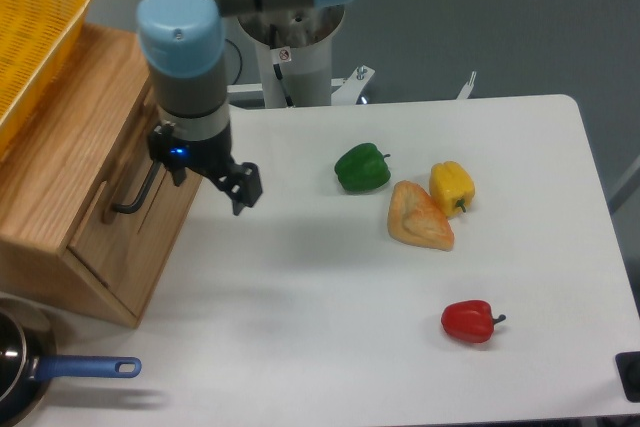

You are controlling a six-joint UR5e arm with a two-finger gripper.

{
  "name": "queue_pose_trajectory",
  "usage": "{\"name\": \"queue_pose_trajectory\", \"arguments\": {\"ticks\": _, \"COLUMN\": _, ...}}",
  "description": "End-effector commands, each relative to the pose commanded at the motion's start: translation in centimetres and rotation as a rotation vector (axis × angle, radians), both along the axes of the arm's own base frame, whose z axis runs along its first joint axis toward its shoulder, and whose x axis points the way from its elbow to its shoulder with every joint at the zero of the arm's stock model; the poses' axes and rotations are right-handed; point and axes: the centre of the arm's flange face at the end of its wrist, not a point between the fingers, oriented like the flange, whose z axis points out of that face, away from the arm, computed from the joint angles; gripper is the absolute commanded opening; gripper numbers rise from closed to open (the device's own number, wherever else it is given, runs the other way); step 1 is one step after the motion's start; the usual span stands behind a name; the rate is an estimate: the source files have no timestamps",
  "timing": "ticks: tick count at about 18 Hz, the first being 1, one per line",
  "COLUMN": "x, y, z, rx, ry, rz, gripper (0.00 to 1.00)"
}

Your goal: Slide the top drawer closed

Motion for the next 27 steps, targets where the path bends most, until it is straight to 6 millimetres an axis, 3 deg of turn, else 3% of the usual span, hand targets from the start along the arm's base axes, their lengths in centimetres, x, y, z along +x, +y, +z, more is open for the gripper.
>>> {"name": "queue_pose_trajectory", "arguments": {"ticks": 9, "x": -8.1, "y": -4.1, "z": 0.0, "rx": -0.017, "ry": 0.081, "rz": -0.239, "gripper": 1.0}}
{"name": "queue_pose_trajectory", "arguments": {"ticks": 15, "x": -15.3, "y": -10.2, "z": -1.0, "rx": -0.103, "ry": 0.124, "rz": -0.455, "gripper": 1.0}}
{"name": "queue_pose_trajectory", "arguments": {"ticks": 19, "x": -19.4, "y": -14.5, "z": -1.4, "rx": -0.112, "ry": 0.124, "rz": -0.503, "gripper": 1.0}}
{"name": "queue_pose_trajectory", "arguments": {"ticks": 22, "x": -21.6, "y": -16.9, "z": -1.8, "rx": -0.116, "ry": 0.125, "rz": -0.572, "gripper": 1.0}}
{"name": "queue_pose_trajectory", "arguments": {"ticks": 27, "x": -23.0, "y": -18.9, "z": -1.8, "rx": -0.129, "ry": 0.127, "rz": -0.563, "gripper": 1.0}}
